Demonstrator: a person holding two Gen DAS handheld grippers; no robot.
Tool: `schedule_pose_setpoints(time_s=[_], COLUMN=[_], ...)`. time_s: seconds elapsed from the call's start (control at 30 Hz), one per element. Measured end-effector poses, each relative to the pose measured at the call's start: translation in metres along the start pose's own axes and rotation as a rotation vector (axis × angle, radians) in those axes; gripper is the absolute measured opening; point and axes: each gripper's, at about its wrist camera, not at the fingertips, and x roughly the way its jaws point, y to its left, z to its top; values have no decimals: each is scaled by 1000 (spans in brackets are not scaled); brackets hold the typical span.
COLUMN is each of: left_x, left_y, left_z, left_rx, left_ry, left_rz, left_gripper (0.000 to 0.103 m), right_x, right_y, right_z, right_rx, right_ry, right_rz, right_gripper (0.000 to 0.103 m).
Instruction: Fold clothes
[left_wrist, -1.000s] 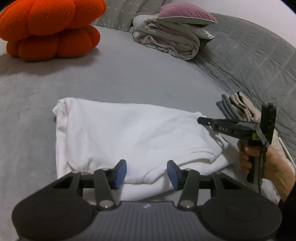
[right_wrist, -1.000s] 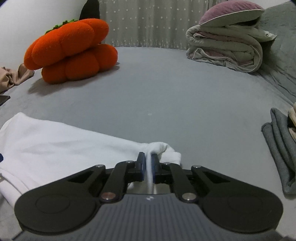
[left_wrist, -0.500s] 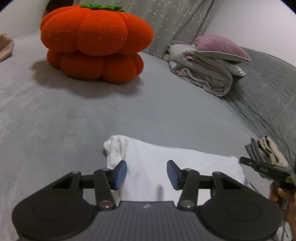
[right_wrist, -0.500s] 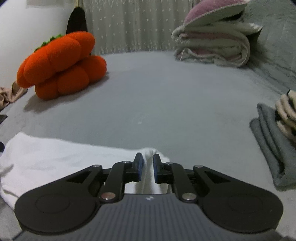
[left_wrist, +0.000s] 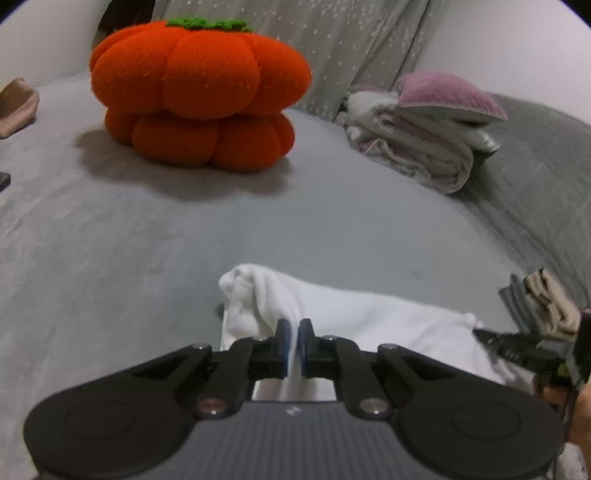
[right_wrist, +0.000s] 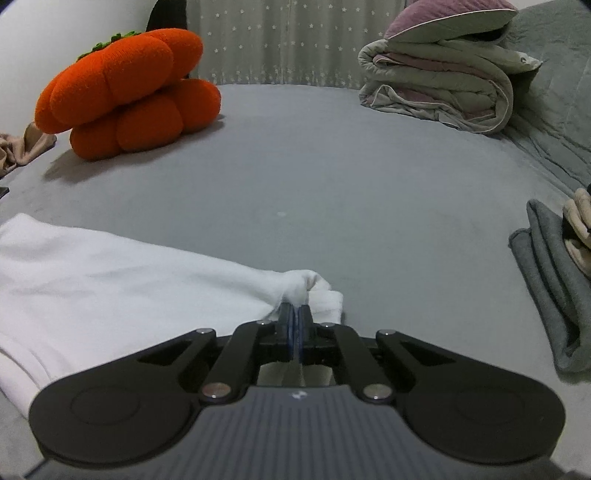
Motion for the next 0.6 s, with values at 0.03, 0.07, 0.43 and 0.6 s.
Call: schedule_pose_setpoints(time_s=[0.03, 0.07, 0.43, 0.6], left_x=[5, 9, 18, 18], left_y=[2, 5, 11, 11], left_z=[-2, -3, -4, -5], left_rx=[-4, -8, -33, -23], left_ry=[19, 38, 61, 62], left_rz=[10, 20, 38, 37], left_gripper=[5, 5, 7, 10], right_x=[-1, -2, -60, -44], right_y=[1, 3, 78, 88], right_z=[0, 1, -5, -15], right_rx=[-10, -22, -264, -345], right_ry=[0, 1, -86, -1], right_rz=[-10, -24, 379, 380], right_gripper=[3, 5, 46, 32])
